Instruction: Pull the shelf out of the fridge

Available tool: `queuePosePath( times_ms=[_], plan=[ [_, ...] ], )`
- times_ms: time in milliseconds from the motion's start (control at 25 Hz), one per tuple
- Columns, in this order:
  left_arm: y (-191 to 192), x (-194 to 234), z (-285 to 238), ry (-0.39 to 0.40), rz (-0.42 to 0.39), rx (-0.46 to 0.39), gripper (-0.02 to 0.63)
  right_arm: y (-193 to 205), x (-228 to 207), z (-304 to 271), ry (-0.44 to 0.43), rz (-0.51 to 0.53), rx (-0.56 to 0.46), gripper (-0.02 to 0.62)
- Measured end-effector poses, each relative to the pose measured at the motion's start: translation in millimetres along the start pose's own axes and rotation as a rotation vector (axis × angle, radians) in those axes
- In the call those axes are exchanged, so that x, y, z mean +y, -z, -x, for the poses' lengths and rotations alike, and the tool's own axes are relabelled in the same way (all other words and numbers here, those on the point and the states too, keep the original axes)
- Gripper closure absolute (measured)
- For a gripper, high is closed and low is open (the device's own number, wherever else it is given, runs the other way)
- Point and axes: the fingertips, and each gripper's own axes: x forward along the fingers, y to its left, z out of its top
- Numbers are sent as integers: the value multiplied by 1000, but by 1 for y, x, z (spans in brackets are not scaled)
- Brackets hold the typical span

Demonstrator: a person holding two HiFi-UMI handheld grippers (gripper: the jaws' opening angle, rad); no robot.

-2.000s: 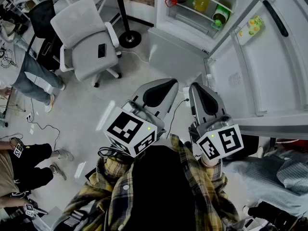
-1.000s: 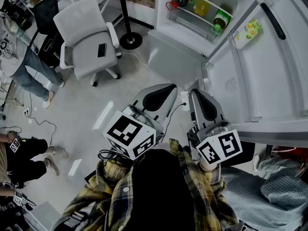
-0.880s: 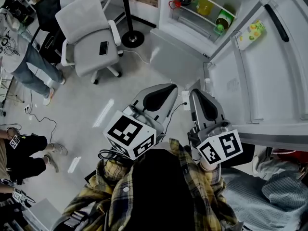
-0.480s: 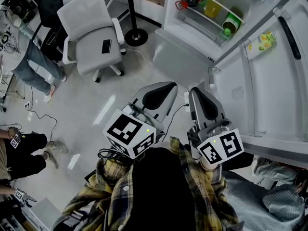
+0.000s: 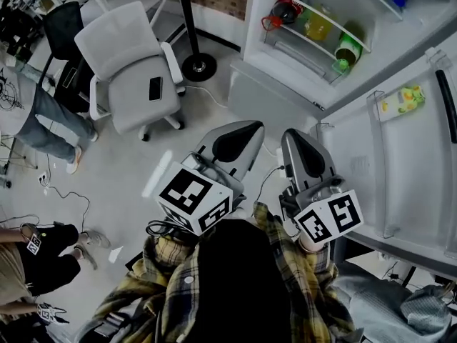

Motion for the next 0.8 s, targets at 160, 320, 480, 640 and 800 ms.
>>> queuePosePath(
  times_ms=[160,320,480,640,800],
  plan=[
    [-9,32,-12,40,-5,24,603,-3,-10,-31,54,-11,-17,577],
    [-18,60,-21,83,-10,41,603,-2,-19,-57,109,-28,-27,577],
    [-21,85,-26,109,1,58,603,1,-24,-75,160,-44,-31,577],
    [-19,105,-29,117,28,79,603,5,-25,-90,182,-54,-9,577],
    [-14,113,-40,134,48,101,603,10,-34,-99,200,-76,10,577]
  ],
)
